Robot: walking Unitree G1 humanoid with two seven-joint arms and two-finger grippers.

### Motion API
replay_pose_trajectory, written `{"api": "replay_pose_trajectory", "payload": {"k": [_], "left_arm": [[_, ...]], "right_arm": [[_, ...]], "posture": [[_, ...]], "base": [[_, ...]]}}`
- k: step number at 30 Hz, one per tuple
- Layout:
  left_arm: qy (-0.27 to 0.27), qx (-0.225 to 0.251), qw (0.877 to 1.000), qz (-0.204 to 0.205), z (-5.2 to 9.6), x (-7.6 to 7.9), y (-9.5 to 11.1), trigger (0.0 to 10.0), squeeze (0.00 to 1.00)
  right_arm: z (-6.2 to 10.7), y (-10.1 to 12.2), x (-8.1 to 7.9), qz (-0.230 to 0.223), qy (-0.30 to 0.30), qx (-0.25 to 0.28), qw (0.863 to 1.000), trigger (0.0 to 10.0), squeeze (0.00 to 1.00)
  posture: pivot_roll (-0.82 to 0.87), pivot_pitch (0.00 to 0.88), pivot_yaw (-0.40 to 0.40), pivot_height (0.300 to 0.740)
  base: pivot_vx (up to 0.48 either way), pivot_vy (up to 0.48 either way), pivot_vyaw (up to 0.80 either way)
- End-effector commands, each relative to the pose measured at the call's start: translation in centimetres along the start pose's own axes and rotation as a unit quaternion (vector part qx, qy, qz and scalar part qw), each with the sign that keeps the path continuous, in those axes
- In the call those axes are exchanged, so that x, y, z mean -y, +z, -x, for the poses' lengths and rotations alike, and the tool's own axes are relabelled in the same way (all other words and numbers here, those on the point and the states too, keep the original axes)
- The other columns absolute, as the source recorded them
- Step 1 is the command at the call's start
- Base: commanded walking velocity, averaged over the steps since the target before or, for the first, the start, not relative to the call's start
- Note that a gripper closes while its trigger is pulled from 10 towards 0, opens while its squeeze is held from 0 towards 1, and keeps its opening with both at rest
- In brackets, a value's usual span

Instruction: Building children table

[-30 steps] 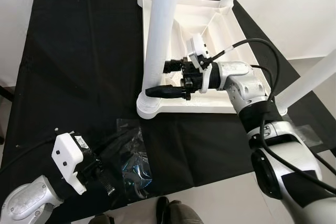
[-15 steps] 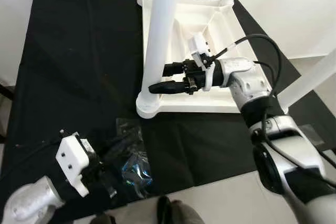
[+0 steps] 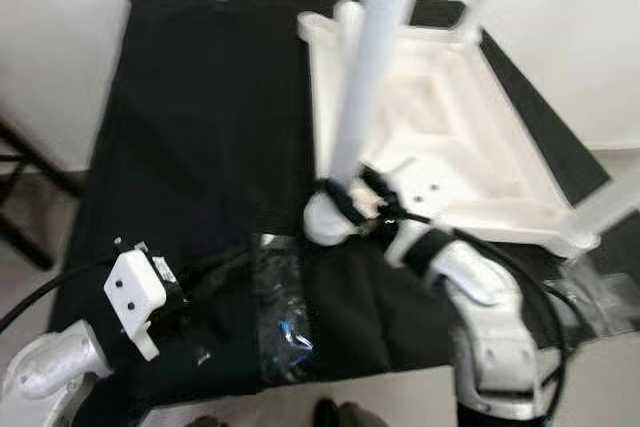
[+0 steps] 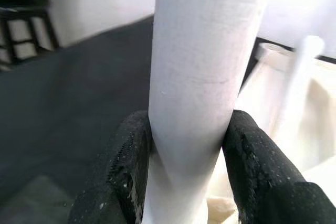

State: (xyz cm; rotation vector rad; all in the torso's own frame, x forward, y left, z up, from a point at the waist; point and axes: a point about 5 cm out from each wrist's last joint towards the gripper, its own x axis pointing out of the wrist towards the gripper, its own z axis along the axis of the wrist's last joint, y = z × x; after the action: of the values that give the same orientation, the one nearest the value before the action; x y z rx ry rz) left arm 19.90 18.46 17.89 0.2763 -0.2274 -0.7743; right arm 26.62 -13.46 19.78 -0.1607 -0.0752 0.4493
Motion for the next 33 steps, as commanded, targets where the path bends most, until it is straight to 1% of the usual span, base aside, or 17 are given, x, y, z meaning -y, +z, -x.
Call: {"api": "replay_pose_trajectory", "payload": {"k": [1,4,5,7,8,9,14,15,17,18,19,20,21,22,25,26,33], "left_arm": [[-0.013,0.0,1.0,-0.001,0.0,0.0,-0.3,10.0,0.0],[-0.01,0.001,1.0,-0.001,0.0,-0.2,-0.4,10.0,0.0],[-0.009,0.001,1.0,-0.001,-0.1,-0.2,-0.5,10.0,0.0],[-0.009,0.001,1.0,-0.001,-0.1,-0.2,-0.5,10.0,0.0],[-0.009,0.004,1.0,0.0,-0.2,-0.3,-0.6,10.0,0.0],[-0.009,0.005,1.0,0.0,-0.2,-0.3,-0.6,10.0,0.0],[-0.009,0.01,1.0,0.001,-0.4,-0.3,-0.7,10.0,0.0],[-0.009,0.012,1.0,0.002,-0.5,-0.3,-0.7,10.0,0.0],[-0.009,0.012,1.0,0.002,-0.5,-0.3,-0.7,10.0,0.0],[-0.009,0.014,1.0,0.002,-0.5,-0.3,-0.7,10.0,0.0],[-0.01,0.016,1.0,0.002,-0.6,-0.2,-0.7,10.0,0.0],[-0.012,0.018,1.0,0.004,-0.7,-0.1,-0.7,10.0,0.0],[-0.012,0.018,1.0,0.004,-0.7,-0.1,-0.7,10.0,0.0],[-0.015,0.02,1.0,0.006,-0.8,0.0,-0.6,10.0,0.0],[-0.016,0.021,1.0,0.006,-0.8,0.1,-0.6,10.0,0.0],[-0.02,0.024,0.999,0.008,-0.8,0.1,-0.6,10.0,0.0],[-0.031,0.029,0.999,0.013,-0.8,0.3,-0.6,10.0,0.0]], "right_arm": [[2.7,-3.5,2.7,0.001,-0.087,-0.115,0.99,0.0,0.0],[3.4,-3.5,2.6,0.005,-0.079,-0.129,0.988,0.0,0.0],[3.7,-3.5,2.4,0.011,-0.073,-0.143,0.987,1.7,0.0],[3.7,-3.5,2.4,0.011,-0.073,-0.143,0.987,1.7,0.0],[4.1,-3.0,2.0,0.023,-0.08,-0.158,0.984,10.0,0.18],[3.7,-2.3,1.8,0.016,-0.074,-0.145,0.987,10.0,1.0],[1.6,0.1,1.3,-0.009,-0.007,-0.07,0.997,10.0,1.0],[0.8,1.6,0.6,0.007,0.067,-0.017,0.998,10.0,1.0],[0.8,1.6,0.6,0.007,0.067,-0.017,0.998,10.0,1.0],[0.3,2.7,0.3,0.017,0.129,0.019,0.991,10.0,0.9],[-0.2,3.8,0.6,0.041,0.196,0.048,0.979,10.0,0.0],[-0.5,4.4,1.3,0.063,0.245,0.061,0.966,10.0,0.0],[-0.5,4.4,1.3,0.063,0.245,0.061,0.966,10.0,0.0],[-0.8,4.8,2.8,0.084,0.287,0.061,0.952,10.0,0.0],[-0.8,4.8,3.3,0.088,0.296,0.058,0.949,10.0,0.0],[-1.2,4.7,4.8,0.086,0.318,0.042,0.943,10.0,0.0],[-3.5,5.4,8.8,0.047,0.312,0.051,0.948,10.0,0.0]], "posture": [[0.07,0.177,-0.099,0.74],[0.06,0.173,-0.104,0.74],[0.06,0.169,-0.104,0.74],[0.06,0.169,-0.104,0.74],[0.06,0.167,-0.105,0.74],[0.06,0.163,-0.107,0.74],[0.06,0.161,-0.109,0.74],[0.06,0.157,-0.107,0.74],[0.06,0.157,-0.107,0.74],[0.06,0.157,-0.107,0.74],[0.07,0.155,-0.108,0.74],[0.07,0.154,-0.108,0.74],[0.07,0.154,-0.108,0.74],[0.08,0.153,-0.109,0.74],[0.08,0.153,-0.109,0.74],[0.07,0.15,-0.103,0.74],[0.09,0.148,-0.103,0.74]], "base": [[0.0,0.0,0.0],[0.0,0.0,0.0],[0.0,0.0,0.0],[0.0,0.0,0.0],[0.0,0.0,0.0],[0.0,0.0,0.0],[0.0,0.0,0.0],[0.0,0.0,0.0],[0.0,0.0,0.0],[0.0,0.0,0.0],[0.0,0.0,0.0],[0.0,0.0,0.0],[0.0,0.0,0.0],[0.0,0.0,0.0],[0.0,0.0,0.0],[0.0,0.0,0.0],[0.0,0.0,0.0]]}}
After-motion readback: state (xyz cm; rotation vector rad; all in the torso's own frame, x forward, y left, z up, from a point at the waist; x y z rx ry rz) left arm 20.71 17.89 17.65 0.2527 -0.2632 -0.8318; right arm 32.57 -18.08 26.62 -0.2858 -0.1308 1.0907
